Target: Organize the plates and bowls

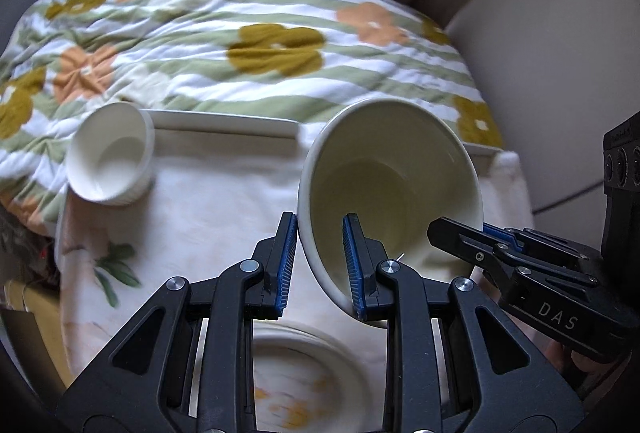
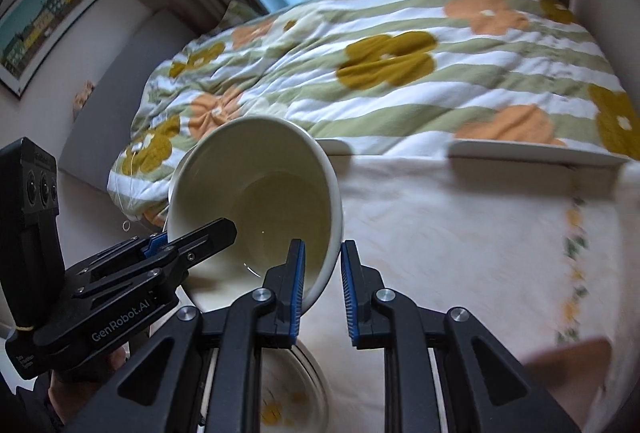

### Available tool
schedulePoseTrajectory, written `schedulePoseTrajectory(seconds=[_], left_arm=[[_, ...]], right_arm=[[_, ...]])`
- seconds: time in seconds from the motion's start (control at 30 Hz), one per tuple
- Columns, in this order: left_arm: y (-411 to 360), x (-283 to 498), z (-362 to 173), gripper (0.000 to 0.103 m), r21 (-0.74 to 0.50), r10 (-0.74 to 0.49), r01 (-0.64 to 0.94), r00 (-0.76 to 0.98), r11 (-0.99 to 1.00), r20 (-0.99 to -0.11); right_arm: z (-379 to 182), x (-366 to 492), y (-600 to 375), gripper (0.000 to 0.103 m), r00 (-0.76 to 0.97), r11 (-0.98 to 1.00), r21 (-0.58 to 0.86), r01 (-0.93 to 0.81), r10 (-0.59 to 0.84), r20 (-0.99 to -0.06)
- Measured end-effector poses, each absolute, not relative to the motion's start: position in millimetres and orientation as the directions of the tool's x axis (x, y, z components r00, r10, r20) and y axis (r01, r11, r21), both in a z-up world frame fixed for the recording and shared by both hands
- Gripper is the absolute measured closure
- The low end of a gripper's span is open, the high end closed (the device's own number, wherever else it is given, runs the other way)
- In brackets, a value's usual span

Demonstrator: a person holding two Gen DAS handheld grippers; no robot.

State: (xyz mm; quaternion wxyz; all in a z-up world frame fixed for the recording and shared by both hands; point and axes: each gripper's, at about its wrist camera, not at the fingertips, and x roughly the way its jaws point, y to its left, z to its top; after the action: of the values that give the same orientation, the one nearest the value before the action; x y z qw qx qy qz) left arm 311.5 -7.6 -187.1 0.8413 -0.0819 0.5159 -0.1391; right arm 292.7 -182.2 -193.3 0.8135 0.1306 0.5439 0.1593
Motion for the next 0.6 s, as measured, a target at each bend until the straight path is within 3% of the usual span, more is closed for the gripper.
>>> schedulePoseTrajectory(seconds=[0.3,0.6], left_arm=[[-124,251,-177,0.082,-0.311,-0.393,0.265,0.357,0.913,-0.848],[-198,212,-203,0.082,-0.276,-0.372,0.337,0.264,0.900,-0.890]], right_arm=[[-171,218,-286,0.087,0.415,0.931,0.364,-0.011,0.336,-0.846],[-192,163,-354,0.087,0.384,0.932,0.355,0.070,0.303,-0.872]])
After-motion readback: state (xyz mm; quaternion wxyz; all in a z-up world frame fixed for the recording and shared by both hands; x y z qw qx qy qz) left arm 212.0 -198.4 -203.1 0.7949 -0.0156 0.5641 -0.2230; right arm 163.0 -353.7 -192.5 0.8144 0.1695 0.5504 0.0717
